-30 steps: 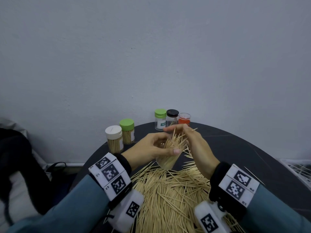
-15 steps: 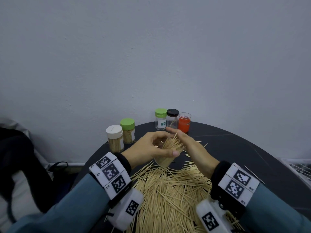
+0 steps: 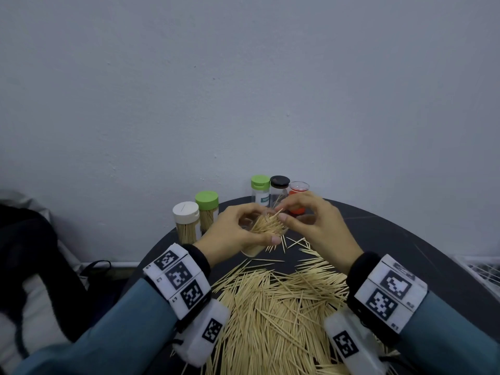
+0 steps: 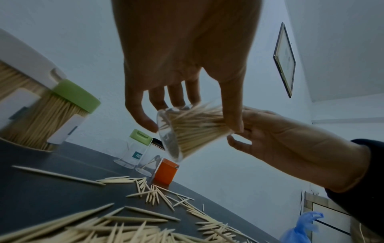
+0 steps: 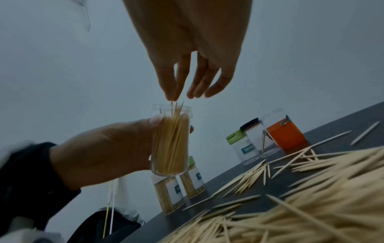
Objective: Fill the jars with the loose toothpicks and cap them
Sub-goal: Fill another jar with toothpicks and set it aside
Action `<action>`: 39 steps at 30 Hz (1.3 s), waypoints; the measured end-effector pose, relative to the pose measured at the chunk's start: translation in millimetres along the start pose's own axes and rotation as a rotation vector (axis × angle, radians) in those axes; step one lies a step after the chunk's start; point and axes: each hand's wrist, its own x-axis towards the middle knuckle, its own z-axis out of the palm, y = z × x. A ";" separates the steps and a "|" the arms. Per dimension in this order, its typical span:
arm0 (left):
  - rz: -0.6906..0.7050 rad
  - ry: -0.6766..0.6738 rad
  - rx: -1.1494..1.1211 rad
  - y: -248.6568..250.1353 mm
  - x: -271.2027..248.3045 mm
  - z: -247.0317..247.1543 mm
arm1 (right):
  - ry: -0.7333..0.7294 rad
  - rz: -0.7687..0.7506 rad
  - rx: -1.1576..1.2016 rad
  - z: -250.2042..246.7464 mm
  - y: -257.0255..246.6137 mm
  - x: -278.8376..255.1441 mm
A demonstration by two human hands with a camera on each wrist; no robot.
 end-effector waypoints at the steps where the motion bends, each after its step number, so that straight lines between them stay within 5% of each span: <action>1: -0.003 0.005 0.002 0.5 -0.2 -0.4 | 0.015 -0.008 -0.011 -1.2 -1.0 0.2; 15: 0.028 0.036 0.034 -2.1 0.1 -0.7 | -0.168 0.050 -0.218 -11.1 -10.6 2.7; 29: 0.063 0.043 0.101 -2.5 0.1 3.1 | -0.038 0.053 -0.333 -8.0 -12.9 1.2; 39: 0.082 0.058 0.108 -3.3 0.0 4.3 | -0.118 0.066 -0.207 -4.0 -14.9 -0.8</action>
